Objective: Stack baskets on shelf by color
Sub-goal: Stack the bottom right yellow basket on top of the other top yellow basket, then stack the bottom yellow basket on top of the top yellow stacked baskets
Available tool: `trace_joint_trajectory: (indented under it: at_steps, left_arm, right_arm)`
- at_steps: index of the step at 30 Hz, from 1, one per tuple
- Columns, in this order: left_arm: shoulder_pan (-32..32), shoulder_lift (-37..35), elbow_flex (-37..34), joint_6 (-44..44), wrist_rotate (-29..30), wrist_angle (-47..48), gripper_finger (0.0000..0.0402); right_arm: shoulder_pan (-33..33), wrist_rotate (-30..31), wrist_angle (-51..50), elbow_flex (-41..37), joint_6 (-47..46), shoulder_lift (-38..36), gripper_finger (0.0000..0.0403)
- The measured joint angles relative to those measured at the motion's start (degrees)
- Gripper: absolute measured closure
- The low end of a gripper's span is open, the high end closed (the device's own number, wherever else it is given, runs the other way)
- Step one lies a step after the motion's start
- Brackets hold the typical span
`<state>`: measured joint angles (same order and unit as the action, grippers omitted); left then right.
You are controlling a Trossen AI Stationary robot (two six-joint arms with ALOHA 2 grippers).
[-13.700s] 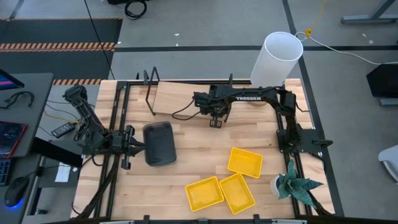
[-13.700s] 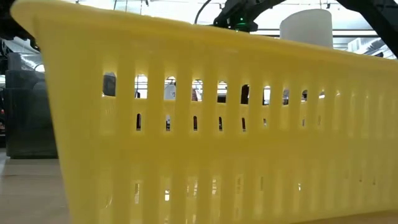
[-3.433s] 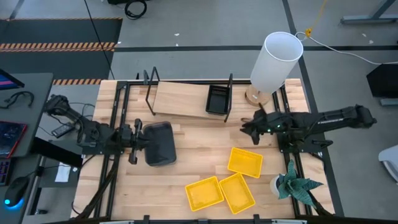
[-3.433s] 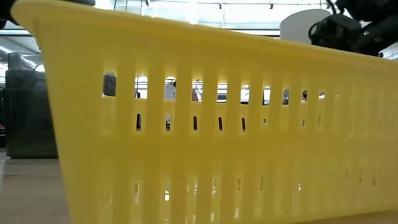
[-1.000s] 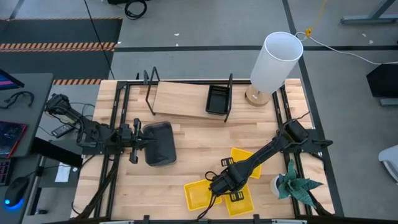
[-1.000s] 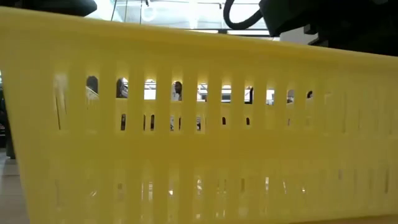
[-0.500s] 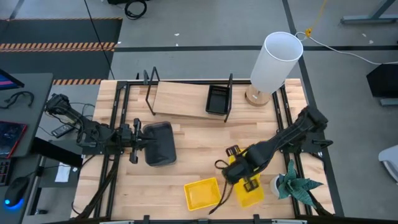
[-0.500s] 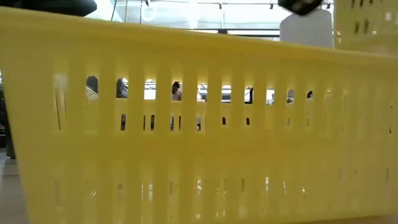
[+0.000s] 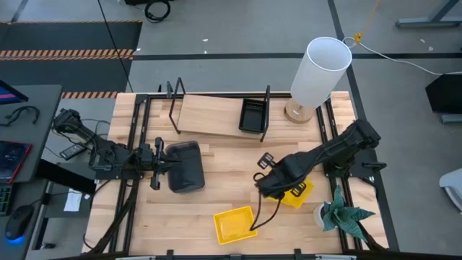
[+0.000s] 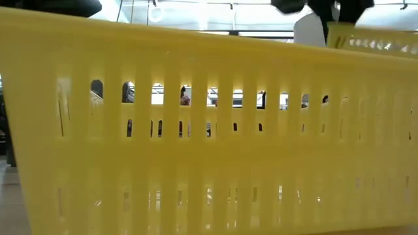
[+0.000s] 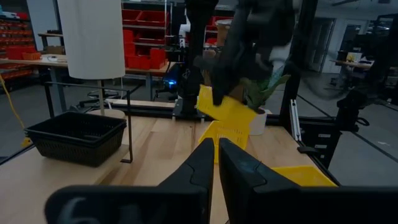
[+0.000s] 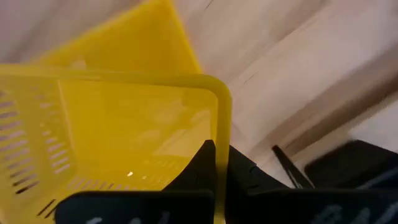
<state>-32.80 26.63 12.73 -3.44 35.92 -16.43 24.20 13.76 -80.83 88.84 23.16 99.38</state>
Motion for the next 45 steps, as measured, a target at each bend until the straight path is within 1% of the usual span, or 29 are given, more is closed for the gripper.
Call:
trace_joint_trajectory:
  at_steps: [3,9,15,19,23,30,36,41,43,45]
  left_arm:
    - [0.0,0.0,0.0,0.0,0.0,0.0,0.0376]
    - [0.0,0.0,0.0,0.0,0.0,0.0,0.0370]
    - [0.0,0.0,0.0,0.0,0.0,0.0,0.0367]
    - [0.0,0.0,0.0,0.0,0.0,0.0,0.0373]
    - [0.0,0.0,0.0,0.0,0.0,0.0,0.0376]
    - [0.0,0.0,0.0,0.0,0.0,0.0,0.0366]
    - [0.0,0.0,0.0,0.0,0.0,0.0,0.0371]
    - [0.0,0.0,0.0,0.0,0.0,0.0,0.0376]
    - [0.0,0.0,0.0,0.0,0.0,0.0,0.0374]
    - [0.0,0.0,0.0,0.0,0.0,0.0,0.0371]
  right_arm:
    - [-0.1,-0.4,-1.2,-0.1,2.6,2.6,0.0397]
    - [0.8,-4.8,2.7,-0.1,7.0,7.2,0.0397]
    - [1.5,-6.2,7.3,-0.1,7.5,12.1,0.0387]
    - [1.7,-4.4,11.7,-0.1,6.6,14.8,0.0364]
    - [1.6,-3.1,15.1,0.1,4.2,15.7,0.0339]
    - [0.4,-3.0,16.8,0.2,3.9,15.9,0.0305]
    - [-1.6,-2.7,21.1,0.2,4.2,15.9,0.0299]
    - [-3.5,4.3,25.6,0.2,4.0,15.9,0.0300]
    - [-3.9,5.3,25.3,1.4,4.0,15.8,0.0300]
    - [-4.0,5.3,25.1,4.2,3.4,15.5,0.0300]
